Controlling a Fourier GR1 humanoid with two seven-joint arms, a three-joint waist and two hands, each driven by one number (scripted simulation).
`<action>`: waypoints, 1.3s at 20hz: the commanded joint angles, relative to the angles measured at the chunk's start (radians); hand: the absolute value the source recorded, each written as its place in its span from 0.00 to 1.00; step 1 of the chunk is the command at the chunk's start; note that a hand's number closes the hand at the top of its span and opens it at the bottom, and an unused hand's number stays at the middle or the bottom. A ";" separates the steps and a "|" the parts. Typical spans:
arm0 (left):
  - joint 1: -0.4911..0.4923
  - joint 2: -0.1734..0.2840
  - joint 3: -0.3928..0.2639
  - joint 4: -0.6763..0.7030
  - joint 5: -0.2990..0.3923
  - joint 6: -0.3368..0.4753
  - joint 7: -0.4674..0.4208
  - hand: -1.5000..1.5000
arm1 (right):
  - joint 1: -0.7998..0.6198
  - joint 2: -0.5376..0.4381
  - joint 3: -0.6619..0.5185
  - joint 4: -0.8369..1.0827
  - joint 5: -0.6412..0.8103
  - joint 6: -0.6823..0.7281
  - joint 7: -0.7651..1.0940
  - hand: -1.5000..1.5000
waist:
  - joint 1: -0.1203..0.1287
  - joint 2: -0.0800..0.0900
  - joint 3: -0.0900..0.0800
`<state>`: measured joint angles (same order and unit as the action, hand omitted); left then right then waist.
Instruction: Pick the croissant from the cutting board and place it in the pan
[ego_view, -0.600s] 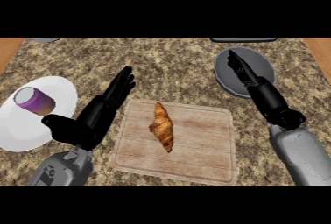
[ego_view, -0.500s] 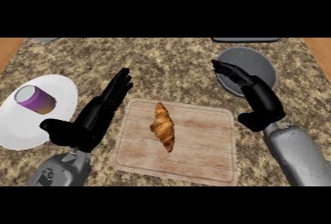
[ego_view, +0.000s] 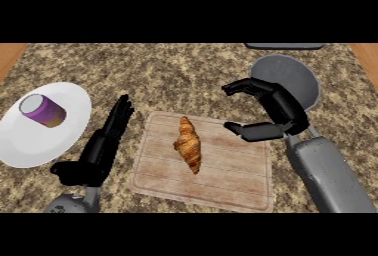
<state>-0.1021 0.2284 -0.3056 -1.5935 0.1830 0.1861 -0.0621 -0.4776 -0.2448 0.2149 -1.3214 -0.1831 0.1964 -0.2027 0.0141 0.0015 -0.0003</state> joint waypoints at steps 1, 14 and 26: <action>0.074 -0.049 -0.011 0.013 -0.035 0.024 -0.071 0.50 | 0.075 -0.061 -0.013 0.035 0.033 0.111 -0.127 0.00 | -0.010 -0.001 0.000; 0.030 0.003 0.083 0.042 0.004 -0.073 -0.077 0.50 | -0.272 -0.110 0.090 0.064 0.264 0.200 0.156 0.00 | 0.003 0.000 -0.001; 0.026 -0.058 0.066 0.052 -0.036 -0.030 -0.058 0.50 | -0.306 -0.020 0.399 0.089 0.576 0.283 0.288 0.00 | -0.006 -0.001 0.000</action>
<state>-0.0630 0.1817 -0.2550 -1.5491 0.1442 0.1527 -0.1261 -0.7909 -0.2709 0.5382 -1.2497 0.2942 0.4679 0.0891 0.0113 0.0000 -0.0008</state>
